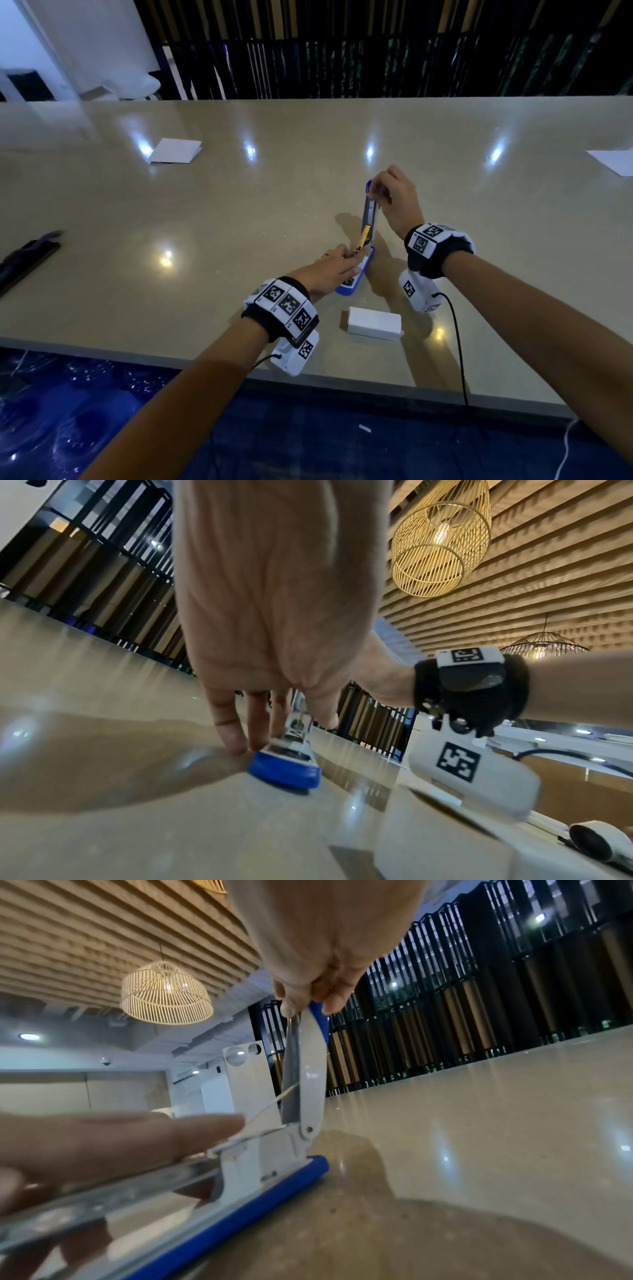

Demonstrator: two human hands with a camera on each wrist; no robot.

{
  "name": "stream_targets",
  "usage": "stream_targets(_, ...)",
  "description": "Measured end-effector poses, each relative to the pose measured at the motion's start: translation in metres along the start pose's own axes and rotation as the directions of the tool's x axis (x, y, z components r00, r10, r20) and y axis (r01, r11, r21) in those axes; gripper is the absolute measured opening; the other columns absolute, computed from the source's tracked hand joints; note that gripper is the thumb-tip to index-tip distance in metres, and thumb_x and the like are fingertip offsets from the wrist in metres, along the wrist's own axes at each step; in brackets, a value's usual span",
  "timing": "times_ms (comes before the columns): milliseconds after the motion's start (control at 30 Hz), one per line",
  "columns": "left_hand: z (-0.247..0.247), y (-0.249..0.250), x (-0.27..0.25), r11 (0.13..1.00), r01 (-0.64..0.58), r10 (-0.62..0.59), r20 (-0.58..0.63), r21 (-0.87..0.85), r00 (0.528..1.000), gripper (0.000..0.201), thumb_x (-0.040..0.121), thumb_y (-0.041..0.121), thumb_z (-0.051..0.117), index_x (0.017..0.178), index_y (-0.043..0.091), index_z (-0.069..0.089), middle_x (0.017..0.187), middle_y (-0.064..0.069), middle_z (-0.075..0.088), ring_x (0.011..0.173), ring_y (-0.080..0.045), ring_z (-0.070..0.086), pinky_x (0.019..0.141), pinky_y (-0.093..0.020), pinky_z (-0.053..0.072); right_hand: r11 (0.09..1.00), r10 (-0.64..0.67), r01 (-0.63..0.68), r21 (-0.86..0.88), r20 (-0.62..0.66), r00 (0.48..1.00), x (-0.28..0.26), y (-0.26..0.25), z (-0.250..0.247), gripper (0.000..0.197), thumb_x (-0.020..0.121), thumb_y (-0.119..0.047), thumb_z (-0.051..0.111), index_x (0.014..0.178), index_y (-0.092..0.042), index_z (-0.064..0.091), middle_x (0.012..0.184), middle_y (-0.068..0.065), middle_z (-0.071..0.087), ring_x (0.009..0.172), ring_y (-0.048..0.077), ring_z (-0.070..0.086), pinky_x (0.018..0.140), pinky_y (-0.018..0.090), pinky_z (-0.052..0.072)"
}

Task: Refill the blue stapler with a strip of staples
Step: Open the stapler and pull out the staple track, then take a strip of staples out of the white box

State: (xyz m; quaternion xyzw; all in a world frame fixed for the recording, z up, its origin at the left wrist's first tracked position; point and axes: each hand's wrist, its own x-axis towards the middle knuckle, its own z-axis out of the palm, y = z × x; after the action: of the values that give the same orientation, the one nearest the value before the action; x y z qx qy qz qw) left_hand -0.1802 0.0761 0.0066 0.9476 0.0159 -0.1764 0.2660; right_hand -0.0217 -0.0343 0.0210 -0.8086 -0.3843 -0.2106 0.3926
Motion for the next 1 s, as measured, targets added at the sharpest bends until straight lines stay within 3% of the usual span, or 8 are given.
stream_targets(167, 0.002, 0.003, -0.001, 1.000, -0.001, 0.001, -0.014, 0.010, 1.000, 0.051, 0.105, 0.031, 0.025, 0.154, 0.025, 0.013, 0.129, -0.014, 0.037, 0.119, -0.029, 0.039, 0.107, -0.035, 0.031, 0.990, 0.105, -0.087, -0.108, 0.174, 0.979, -0.006, 0.029, 0.004, 0.020, 0.085, 0.002, 0.059, 0.104, 0.002, 0.064, 0.103, 0.023, 0.053, 0.088, 0.036, 0.058, 0.081, 0.042, 0.048)
stream_targets(300, 0.002, 0.002, 0.000, 1.000, -0.005, 0.005, -0.015, -0.010, 1.000, 0.051, 0.104, 0.032, 0.027, 0.154, 0.024, 0.017, 0.130, -0.011, 0.037, 0.122, -0.028, 0.038, 0.109, -0.035, 0.030, 0.872, 0.376, -0.112, -0.477, 0.505, 0.777, -0.028, 0.049, -0.001, 0.041, 0.100, -0.021, 0.035, 0.140, -0.022, 0.041, 0.137, 0.013, 0.041, 0.122, 0.037, 0.038, 0.099, 0.048, 0.038)
stream_targets(400, 0.003, 0.001, 0.000, 0.999, -0.009, 0.008, -0.020, -0.035, 1.000, 0.050, 0.103, 0.034, 0.029, 0.153, 0.031, 0.019, 0.128, -0.009, 0.037, 0.121, -0.025, 0.037, 0.109, -0.033, 0.028, 0.862, 0.423, -0.123, -0.492, 0.564, 0.709, -0.032, 0.050, -0.006, 0.044, 0.101, -0.029, 0.028, 0.145, -0.030, 0.027, 0.147, 0.006, 0.032, 0.129, 0.036, 0.030, 0.105, 0.050, 0.032)
stream_targets(567, 0.002, -0.001, -0.002, 0.997, -0.037, 0.034, -0.046, -0.067, 0.998, 0.048, 0.102, 0.036, 0.034, 0.150, 0.036, 0.027, 0.121, -0.004, 0.037, 0.118, -0.022, 0.035, 0.114, -0.037, 0.027, 0.863, 0.450, -0.162, -0.478, 0.583, 0.677, -0.034, 0.046, -0.004, 0.047, 0.101, -0.030, 0.026, 0.147, -0.030, 0.019, 0.154, 0.005, 0.024, 0.135, 0.036, 0.025, 0.109, 0.053, 0.027)
stream_targets(667, 0.004, -0.001, -0.005, 0.997, -0.056, 0.060, -0.067, 0.051, 0.996, 0.053, 0.101, 0.038, 0.037, 0.152, 0.032, 0.023, 0.144, -0.003, 0.029, 0.130, -0.027, 0.028, 0.114, -0.041, 0.026, 0.871, 0.451, -0.182, -0.457, 0.594, 0.666, -0.038, 0.044, -0.007, 0.049, 0.101, -0.031, 0.025, 0.149, -0.030, 0.015, 0.155, 0.002, 0.022, 0.136, 0.036, 0.025, 0.110, 0.053, 0.027)
stream_targets(833, 0.011, 0.008, -0.020, 0.969, -0.209, 0.240, -0.296, 0.134, 0.925, 0.050, 0.094, 0.042, 0.050, 0.142, 0.029, 0.042, 0.148, 0.006, 0.024, 0.133, -0.019, 0.026, 0.110, -0.039, 0.026, 0.873, 0.457, -0.210, -0.440, 0.585, 0.670, -0.042, 0.034, -0.019, 0.049, 0.101, -0.029, 0.030, 0.148, -0.025, 0.020, 0.155, 0.003, 0.022, 0.135, 0.034, 0.024, 0.109, 0.051, 0.025)
stream_targets(900, 0.012, 0.010, -0.027, 0.951, -0.286, 0.306, -0.220, 0.117, 0.926, 0.047, 0.090, 0.048, 0.055, 0.132, 0.028, 0.051, 0.138, 0.007, 0.036, 0.128, -0.014, 0.033, 0.111, -0.038, 0.026, 0.885, 0.434, -0.205, -0.418, 0.582, 0.688, -0.042, 0.028, -0.026, 0.049, 0.100, -0.027, 0.032, 0.148, -0.023, 0.023, 0.154, 0.003, 0.023, 0.135, 0.033, 0.024, 0.109, 0.051, 0.025)
stream_targets(1000, 0.020, 0.008, -0.031, 0.873, -0.332, 0.354, 0.005, 0.357, 0.935, 0.060, 0.079, 0.062, 0.060, 0.128, 0.028, 0.053, 0.127, 0.009, 0.048, 0.120, -0.009, 0.039, 0.108, -0.035, 0.020, 0.901, 0.405, -0.206, -0.382, 0.568, 0.716, -0.042, 0.024, -0.034, 0.043, 0.099, -0.024, 0.035, 0.142, -0.017, 0.036, 0.148, 0.006, 0.032, 0.133, 0.034, 0.028, 0.108, 0.050, 0.027)
